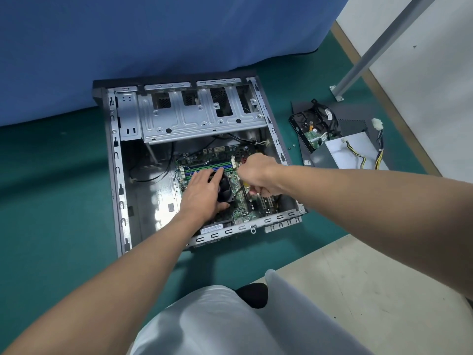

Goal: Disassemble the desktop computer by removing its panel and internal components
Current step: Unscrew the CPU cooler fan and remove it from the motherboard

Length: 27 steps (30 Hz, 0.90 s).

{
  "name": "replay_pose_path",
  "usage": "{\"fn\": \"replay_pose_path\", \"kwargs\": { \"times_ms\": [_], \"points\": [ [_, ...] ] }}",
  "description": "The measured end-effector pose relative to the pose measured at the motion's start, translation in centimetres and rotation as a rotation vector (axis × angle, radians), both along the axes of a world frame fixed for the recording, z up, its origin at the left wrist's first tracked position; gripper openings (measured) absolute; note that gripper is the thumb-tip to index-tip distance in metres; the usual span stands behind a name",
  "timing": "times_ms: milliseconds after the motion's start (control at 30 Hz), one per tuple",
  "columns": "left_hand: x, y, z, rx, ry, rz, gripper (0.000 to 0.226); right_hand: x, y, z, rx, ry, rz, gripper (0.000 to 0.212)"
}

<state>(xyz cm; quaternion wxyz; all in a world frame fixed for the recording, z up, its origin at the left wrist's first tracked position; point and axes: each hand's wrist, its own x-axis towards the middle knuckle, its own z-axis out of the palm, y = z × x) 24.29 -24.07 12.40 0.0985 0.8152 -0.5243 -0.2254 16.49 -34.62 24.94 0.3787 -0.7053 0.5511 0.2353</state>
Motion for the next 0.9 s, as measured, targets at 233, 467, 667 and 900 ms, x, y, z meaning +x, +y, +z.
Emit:
{"fn": "replay_pose_path", "kwargs": {
  "times_ms": [233, 467, 667, 900],
  "points": [
    [-0.1, 0.0, 0.1, 0.008, -0.003, -0.002, 0.098, 0.5, 0.8, 0.2, -0.254, 0.161, 0.656, 0.015],
    [0.0, 0.0, 0.0, -0.008, 0.018, 0.019, 0.093, 0.0, 1.7, 0.3, -0.537, 0.037, 1.5, 0.021],
    [0.1, -0.1, -0.2, 0.004, 0.003, 0.001, 0.099, 0.7, 0.2, 0.1, -0.247, 0.037, 0.585, 0.04],
    [0.1, -0.1, -0.3, 0.011, -0.005, -0.001, 0.1, 1.0, 0.0, 0.5, 0.037, 0.147, 0.334, 0.018]
  ]
}}
